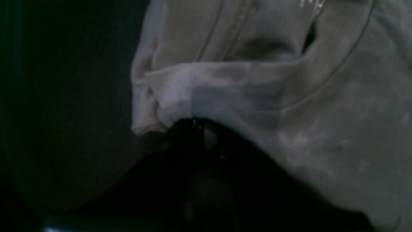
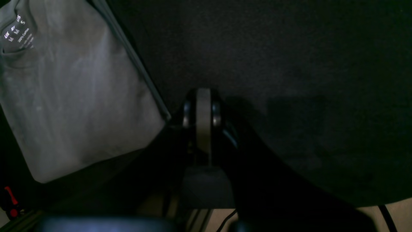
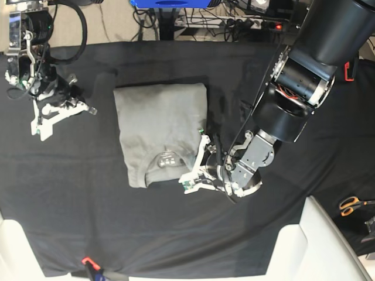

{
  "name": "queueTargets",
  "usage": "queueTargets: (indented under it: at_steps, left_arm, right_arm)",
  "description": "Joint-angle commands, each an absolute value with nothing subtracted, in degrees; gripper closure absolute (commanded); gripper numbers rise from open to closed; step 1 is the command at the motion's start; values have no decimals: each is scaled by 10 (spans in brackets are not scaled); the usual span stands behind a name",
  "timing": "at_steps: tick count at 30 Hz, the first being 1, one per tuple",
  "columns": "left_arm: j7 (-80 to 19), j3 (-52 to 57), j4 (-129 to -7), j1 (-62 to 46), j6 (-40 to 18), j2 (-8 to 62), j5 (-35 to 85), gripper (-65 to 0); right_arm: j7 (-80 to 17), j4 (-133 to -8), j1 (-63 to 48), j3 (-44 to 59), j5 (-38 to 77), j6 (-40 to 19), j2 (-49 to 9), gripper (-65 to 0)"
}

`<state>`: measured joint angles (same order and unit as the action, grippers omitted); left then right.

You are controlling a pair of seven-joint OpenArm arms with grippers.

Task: Fold the T-shirt properly
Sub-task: 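Move the left gripper to the shirt's hem side and straighten it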

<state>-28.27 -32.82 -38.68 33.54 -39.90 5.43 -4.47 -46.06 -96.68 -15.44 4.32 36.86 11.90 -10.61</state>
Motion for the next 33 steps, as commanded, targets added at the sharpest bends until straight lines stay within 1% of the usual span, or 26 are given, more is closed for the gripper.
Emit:
queueTargets:
  at_steps: [1, 3, 6, 8, 11, 14, 18, 20, 23, 28, 33]
  left_arm:
    - [-285, -327, -399, 356, -400, 63, -41, 0]
    - [-307, -326, -430, 357, -400, 82, -40, 0]
    - [-351, -325, -512, 356, -400, 117, -36, 0]
    - [-387, -318, -575, 354, -400, 137, -36, 0]
    - [-458, -259, -683, 330, -400, 145, -36, 0]
    - [-543, -225, -848, 254, -400, 141, -36, 0]
    - [-575, -226, -1004, 116, -400, 118, -36, 0]
    - [-575, -226, -1031, 60, -400, 108, -36, 0]
    - [-572, -225, -1040, -6, -400, 102, -36, 0]
    - [-522, -225, -1034, -47, -400, 105, -41, 0]
    - [-517, -226, -1022, -61, -400, 105, -40, 0]
  right_arm:
    - [-456, -982, -150, 43, 371, 113, -112, -8]
    - [-456, -995, -153, 42, 371, 112, -112, -8]
    - [-457, -1013, -155, 35, 371, 112, -113, -8]
    - [-457, -1025, -156, 12, 371, 112, -126, -8]
    - [-457, -1039, -160, -21, 371, 113, -131, -8]
    - [-456, -1041, -167, -29, 371, 113, -129, -8]
    - [-453, -1043, -184, -25, 371, 113, -131, -8]
    - [-453, -1049, -192, -24, 371, 113, -132, -8]
    - [-452, -1050, -206, -22, 371, 113, -133, -8]
    - [-452, -1050, -224, 4, 371, 113, -133, -8]
    - [-452, -1055, -239, 28, 371, 112, -133, -8]
